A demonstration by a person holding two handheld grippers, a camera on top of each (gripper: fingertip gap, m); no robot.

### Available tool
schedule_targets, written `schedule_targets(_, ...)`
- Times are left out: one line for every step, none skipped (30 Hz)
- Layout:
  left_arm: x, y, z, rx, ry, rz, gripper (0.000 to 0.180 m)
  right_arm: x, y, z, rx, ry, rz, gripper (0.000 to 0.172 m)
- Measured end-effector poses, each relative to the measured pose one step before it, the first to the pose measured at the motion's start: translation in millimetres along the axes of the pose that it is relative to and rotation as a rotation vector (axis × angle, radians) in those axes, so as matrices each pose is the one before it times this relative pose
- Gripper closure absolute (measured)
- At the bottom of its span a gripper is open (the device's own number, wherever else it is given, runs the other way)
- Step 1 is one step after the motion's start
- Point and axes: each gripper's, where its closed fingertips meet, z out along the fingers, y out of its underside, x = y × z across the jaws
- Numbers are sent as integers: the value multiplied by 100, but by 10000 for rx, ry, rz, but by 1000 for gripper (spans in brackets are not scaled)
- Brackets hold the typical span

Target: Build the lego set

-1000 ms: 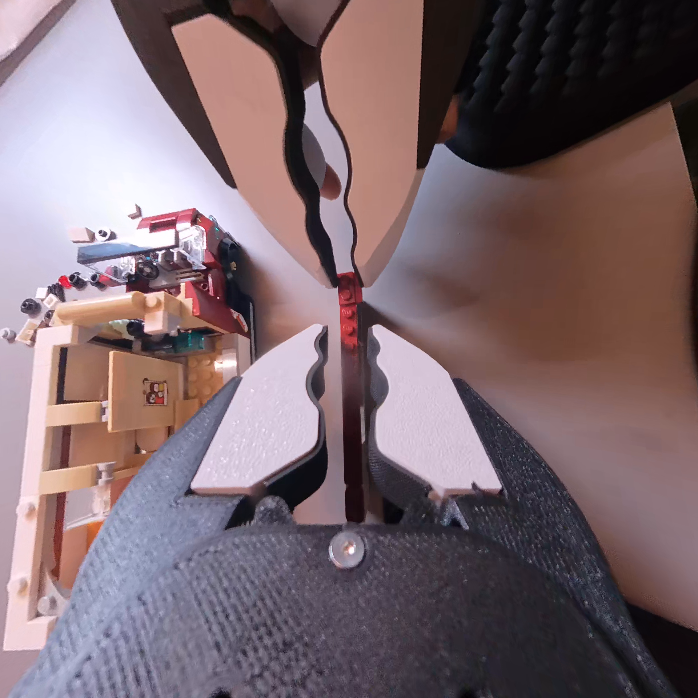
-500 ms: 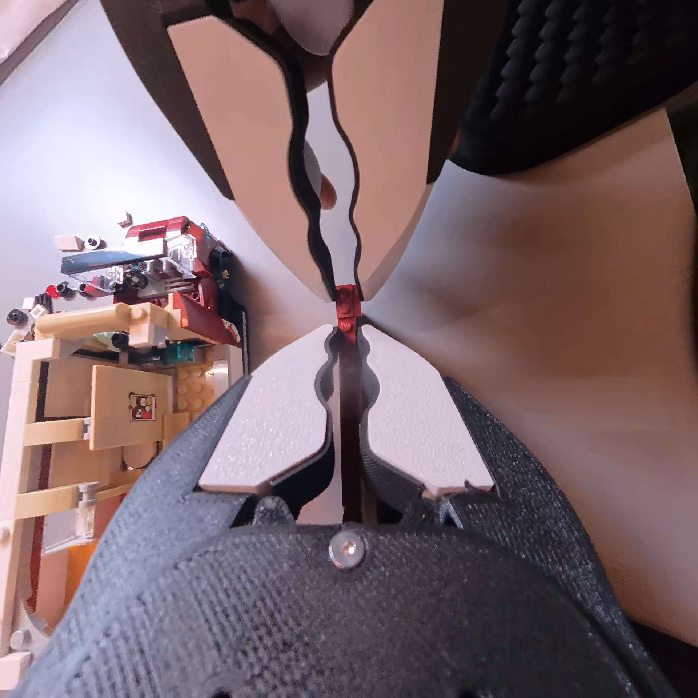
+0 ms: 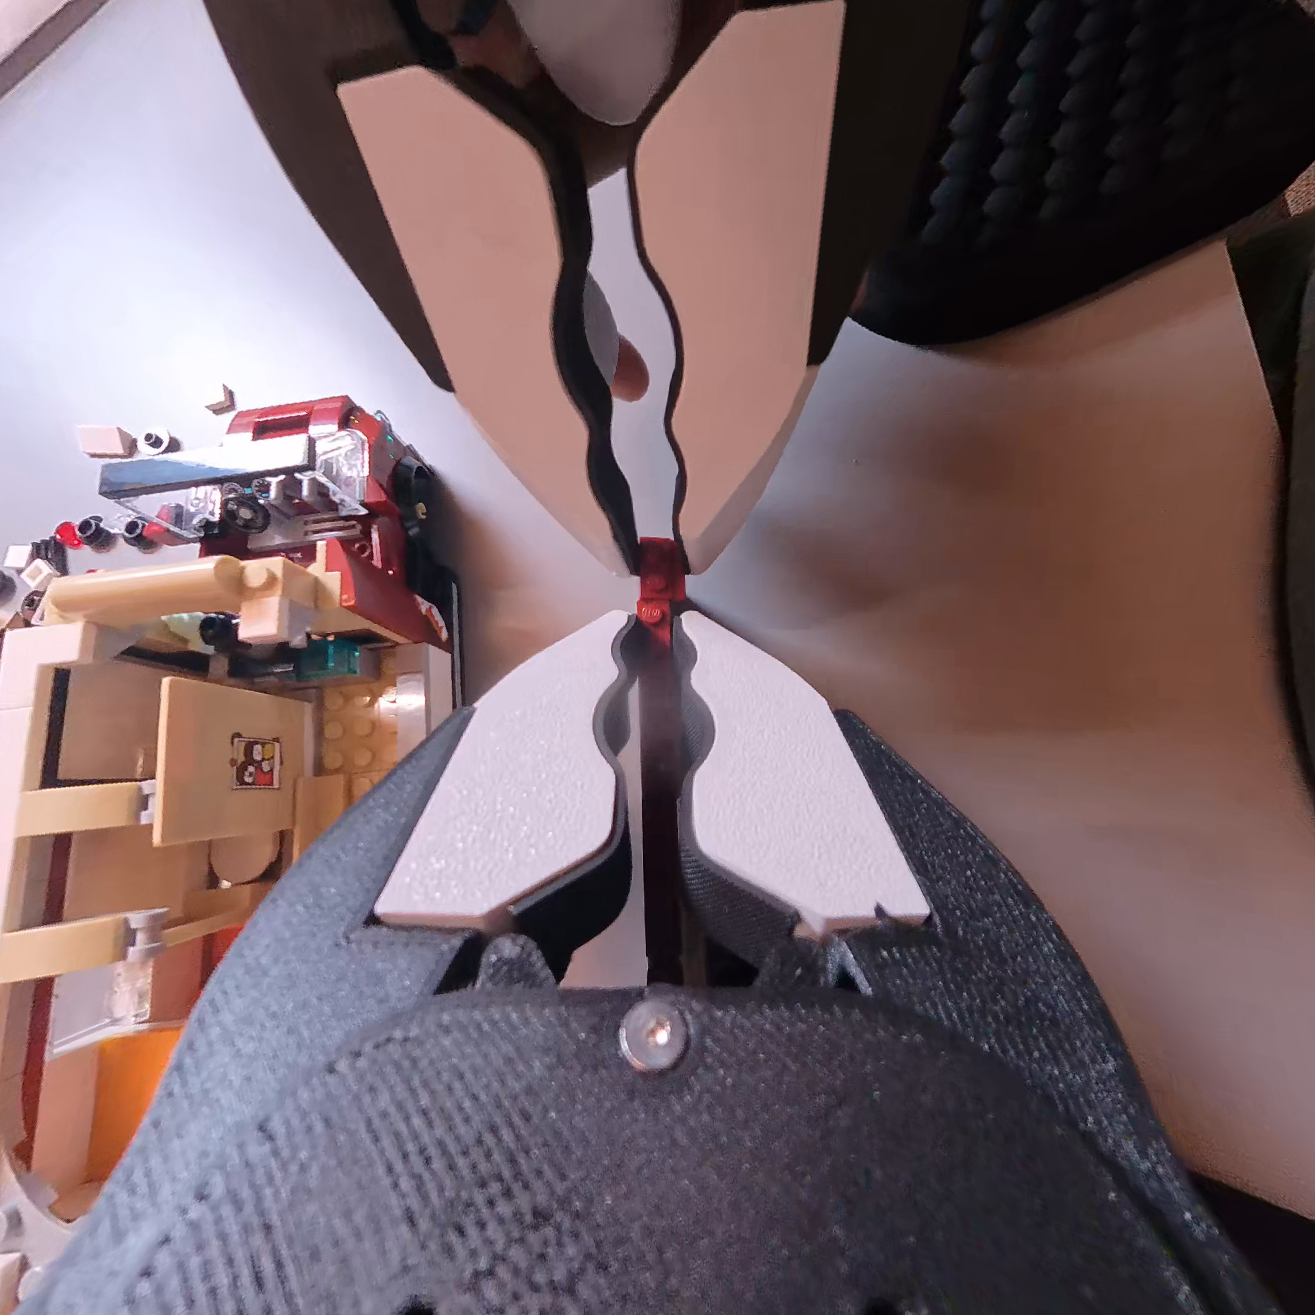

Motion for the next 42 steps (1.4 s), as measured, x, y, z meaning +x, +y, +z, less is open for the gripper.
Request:
schedule_targets(-7,-3,-1,2,-11,34,171,-9,2,8,-36,-208,215,161)
schedule_targets(4,4,-1,-10,-6,20,171,-10,9,9,2,-235,171,161)
schedule_targets(-6,6,-5,-8,-12,48,171,-2,-5,18,8,-255,188,161)
schedule_targets(1,1,8,0,-8,46,171,-15,8,11,8,-273,201,161)
schedule_targets(-6,-5,-6,14,-5,34,171,-10,2,16,2,-300,220,161)
schedule_targets(2,-5,3,26,8,12,171,-13,2,-6,0,-322,226,161)
schedule_targets(-2,-6,4,33,19,-12,171,-22,-17,-7,-5,-324,189,161)
schedule_targets(9,5,-4,32,31,-43,171,-48,-40,-32,2,-272,91,161)
schedule_targets(11,-12,-1,27,18,-29,171,-41,-26,-30,18,-167,8,161)
schedule_targets(11,2,2,16,4,-5,171,-33,-56,-43,48,-78,-28,161)
schedule_targets(36,1,-20,3,12,4,172,-45,-35,-27,85,-53,-34,161)
schedule_targets(25,1,-5,0,2,26,172,-23,-31,-26,103,-76,59,161)
schedule_targets(24,-10,2,7,6,23,172,-14,-17,-11,106,-108,127,161)
schedule_targets(66,-17,2,21,43,6,172,62,-3,-6,106,-77,132,161)
schedule_targets(84,-25,18,33,48,-7,171,111,20,7,93,-53,96,161)
schedule_targets(18,-20,19,20,0,21,171,19,0,11,83,-101,85,161)
schedule_targets(-8,-10,6,2,-24,17,171,-4,-11,28,63,-83,34,161)
schedule_targets(-4,4,-1,-7,-12,1,171,-39,-2,33,15,-13,-83,161)
schedule_targets(2,1,-2,1,-6,-1,172,-123,12,9,-42,12,-181,161)
schedule_targets(0,-5,1,7,7,-4,172,-107,-17,-12,-51,78,-190,161)
schedule_targets(-30,3,-2,4,-2,-11,171,-87,-63,-44,-43,105,-161,161)
schedule_targets(-7,10,3,5,9,-9,171,-120,-74,-42,-33,70,-113,161)
schedule_targets(-4,-3,3,5,11,-6,171,-80,-34,8,-63,84,-96,161)
schedule_targets(16,-3,0,4,11,11,171,104,47,67,-107,188,-76,161)
schedule_targets(0,-13,6,7,-2,28,171,53,78,76,-107,94,-47,161)
schedule_targets(28,-7,-3,13,13,6,171,-38,-8,8,-34,-33,45,161)
schedule_targets(-25,5,2,12,-14,1,171,39,0,-14,-23,-36,96,161)
schedule_targets(-20,4,1,10,-23,9,171,50,17,-15,-14,-40,110,161)
schedule_targets(-11,-5,4,0,-20,-3,171,22,10,-1,-11,-35,88,161)
schedule_targets(11,4,-7,-2,-15,15,172,-16,16,-4,-21,-11,29,161)
schedule_targets(19,-9,3,-3,-26,37,172,-9,30,-11,-37,21,1,161)
schedule_targets(2,3,2,-1,-36,53,171,-17,30,-28,-45,26,0,161)
schedule_targets(2,-6,8,4,-31,48,171,-12,23,-14,-36,21,-11,161)
schedule_targets(18,-9,-2,4,-16,34,171,-29,35,-8,-36,-2,5,161)
schedule_targets(26,-5,14,-1,-4,25,171,-37,16,-5,-34,-30,33,161)
schedule_targets(-27,3,13,-6,-27,12,171,5,13,-10,-30,5,16,161)
schedule_targets(-32,22,9,-12,-36,30,171,8,-2,-21,-33,20,-13,161)
schedule_targets(-23,35,15,-21,-31,33,171,22,29,-24,-54,31,-21,161)
schedule_targets(-39,55,12,-31,-44,48,171,43,19,-13,-48,38,-16,161)
schedule_targets(-34,63,15,-26,-38,47,171,13,-6,-12,-18,16,-14,161)
schedule_targets(-19,71,15,-35,-20,34,170,28,32,-1,-23,10,6,161)
schedule_targets(-19,75,34,-37,-6,9,170,8,15,0,-8,-15,12,161)
